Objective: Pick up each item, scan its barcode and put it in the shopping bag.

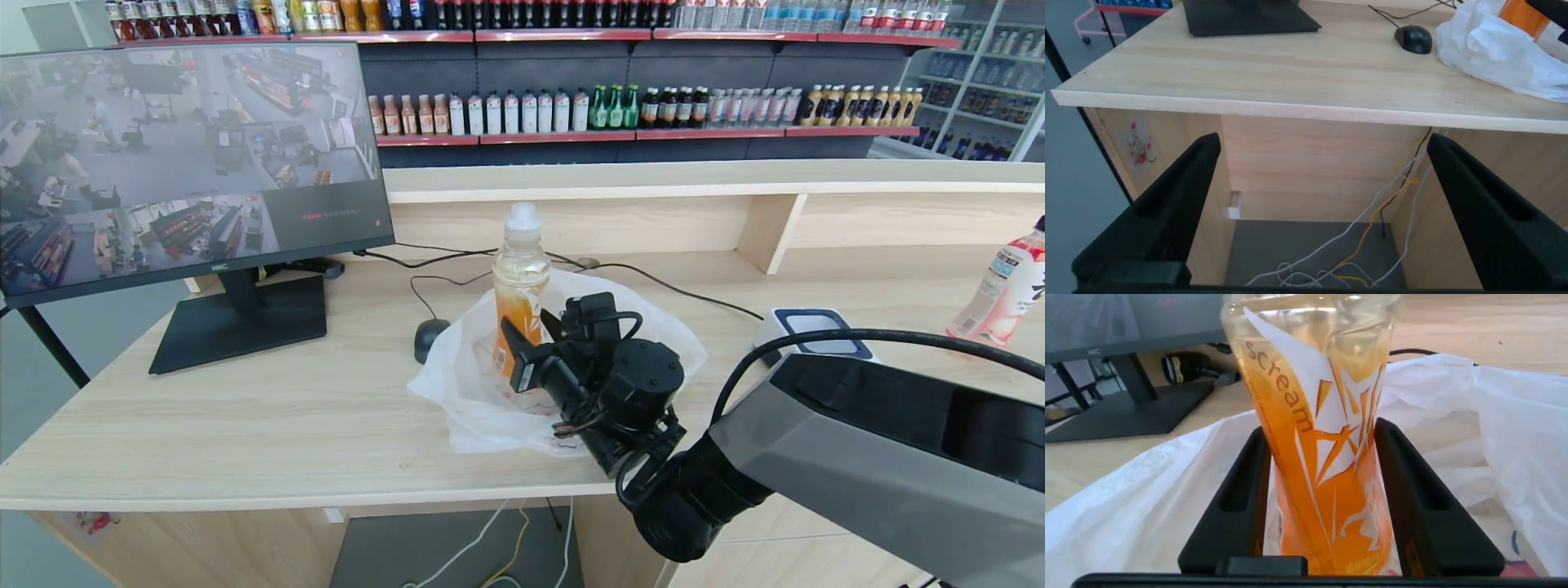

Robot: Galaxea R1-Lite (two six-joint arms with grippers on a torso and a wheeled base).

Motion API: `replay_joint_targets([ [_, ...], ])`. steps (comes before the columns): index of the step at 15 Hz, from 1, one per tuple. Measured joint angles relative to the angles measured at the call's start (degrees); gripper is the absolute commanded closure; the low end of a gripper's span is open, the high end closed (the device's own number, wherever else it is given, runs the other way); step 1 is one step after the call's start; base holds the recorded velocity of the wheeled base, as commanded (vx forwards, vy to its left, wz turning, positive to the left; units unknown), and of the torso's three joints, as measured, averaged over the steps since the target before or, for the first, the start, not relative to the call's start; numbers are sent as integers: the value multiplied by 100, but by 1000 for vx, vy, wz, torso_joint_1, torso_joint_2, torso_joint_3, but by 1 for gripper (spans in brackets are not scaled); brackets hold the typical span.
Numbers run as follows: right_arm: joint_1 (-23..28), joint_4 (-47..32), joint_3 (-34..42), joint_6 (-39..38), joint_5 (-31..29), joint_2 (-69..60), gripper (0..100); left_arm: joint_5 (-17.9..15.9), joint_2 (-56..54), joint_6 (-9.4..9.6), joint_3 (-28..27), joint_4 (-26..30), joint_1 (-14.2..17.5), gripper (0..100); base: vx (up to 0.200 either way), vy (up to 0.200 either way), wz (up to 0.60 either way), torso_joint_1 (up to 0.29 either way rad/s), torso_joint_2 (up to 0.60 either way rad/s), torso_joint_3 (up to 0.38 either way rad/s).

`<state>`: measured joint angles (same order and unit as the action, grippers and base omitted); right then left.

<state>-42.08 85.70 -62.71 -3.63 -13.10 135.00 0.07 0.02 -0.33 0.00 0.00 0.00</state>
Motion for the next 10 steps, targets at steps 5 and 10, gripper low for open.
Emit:
replay_joint_targets([
  [5,-6,345,194,16,-46,-41,0,0,0,-7,0,0,0,0,0,0,0,0,0,0],
  [10,-15,422,634,22,-63,-219,0,0,0,-10,0,0,0,0,0,0,0,0,0,0],
])
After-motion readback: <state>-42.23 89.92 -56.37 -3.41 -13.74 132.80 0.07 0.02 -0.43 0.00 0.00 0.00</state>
